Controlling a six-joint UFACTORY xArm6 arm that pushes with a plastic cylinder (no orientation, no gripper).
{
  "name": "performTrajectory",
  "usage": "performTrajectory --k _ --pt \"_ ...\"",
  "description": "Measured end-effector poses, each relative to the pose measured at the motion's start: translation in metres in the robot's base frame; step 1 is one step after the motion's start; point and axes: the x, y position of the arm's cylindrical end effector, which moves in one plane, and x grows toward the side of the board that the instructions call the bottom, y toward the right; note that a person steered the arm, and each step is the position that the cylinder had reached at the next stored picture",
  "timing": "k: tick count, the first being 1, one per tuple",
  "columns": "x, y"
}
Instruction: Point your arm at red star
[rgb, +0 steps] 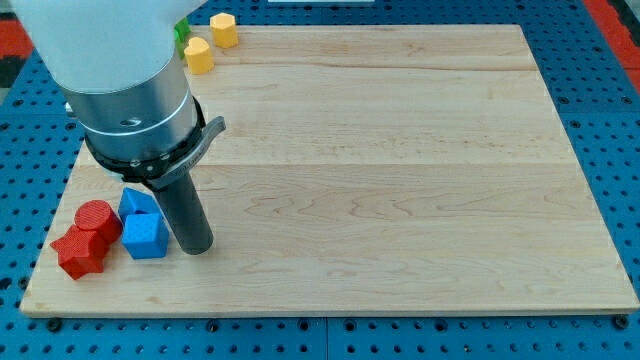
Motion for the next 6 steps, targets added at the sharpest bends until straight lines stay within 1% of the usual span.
performTrajectory --k 1,2,3,4,5,6 --pt "0.001 0.001" --pt "0.027 0.01" --pt "0.066 0.019" --pt "0.068 -0.016" --pt "0.068 -0.143" --pt "0.054 -0.172"
